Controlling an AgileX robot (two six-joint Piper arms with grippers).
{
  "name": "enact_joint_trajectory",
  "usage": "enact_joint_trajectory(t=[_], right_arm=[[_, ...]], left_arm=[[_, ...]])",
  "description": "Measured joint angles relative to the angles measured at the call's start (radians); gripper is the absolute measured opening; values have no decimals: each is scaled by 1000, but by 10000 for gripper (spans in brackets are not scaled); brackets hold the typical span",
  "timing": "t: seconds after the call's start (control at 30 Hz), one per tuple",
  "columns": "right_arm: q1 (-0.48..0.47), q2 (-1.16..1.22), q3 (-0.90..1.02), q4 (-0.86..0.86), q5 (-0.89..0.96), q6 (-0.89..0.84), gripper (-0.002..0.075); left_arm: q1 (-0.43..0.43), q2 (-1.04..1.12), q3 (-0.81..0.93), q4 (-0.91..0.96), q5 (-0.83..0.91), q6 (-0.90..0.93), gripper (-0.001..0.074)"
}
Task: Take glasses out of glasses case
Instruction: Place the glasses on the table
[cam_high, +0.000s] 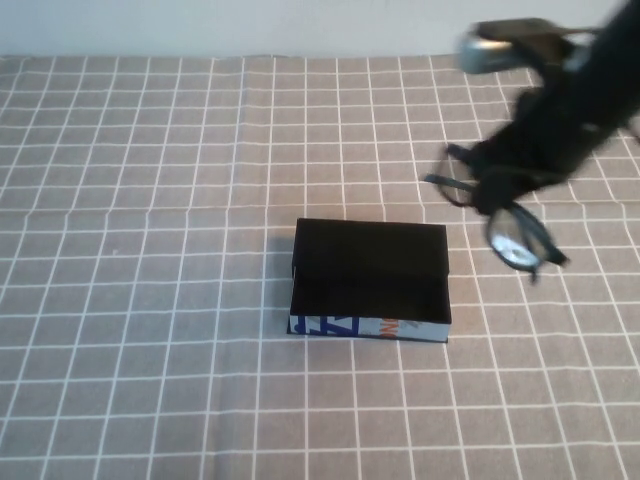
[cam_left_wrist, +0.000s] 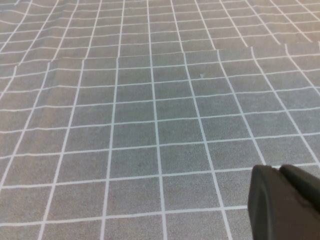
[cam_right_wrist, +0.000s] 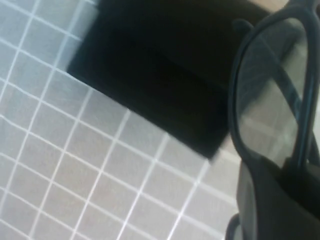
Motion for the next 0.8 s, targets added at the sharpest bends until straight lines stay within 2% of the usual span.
enact_joint_trajectory(t=[0.17, 0.3, 0.4, 0.67, 0.73, 0.8], right_arm=[[-104, -146, 273, 43, -147, 88, 48], [-116, -184, 500, 48, -356, 140, 48], [-116, -151, 595, 58, -461, 148, 48], [-116, -36, 632, 66, -571, 152, 55], [-116, -28, 632, 68, -592, 152, 84], [-116, -26, 632, 70, -607, 152, 151]], left_arm=[[0, 0, 0, 0, 0, 0, -5], [0, 0, 0, 0, 0, 0, -5], [0, 0, 0, 0, 0, 0, -5], [0, 0, 0, 0, 0, 0, -5], [0, 0, 0, 0, 0, 0, -5], [0, 0, 0, 0, 0, 0, -5]])
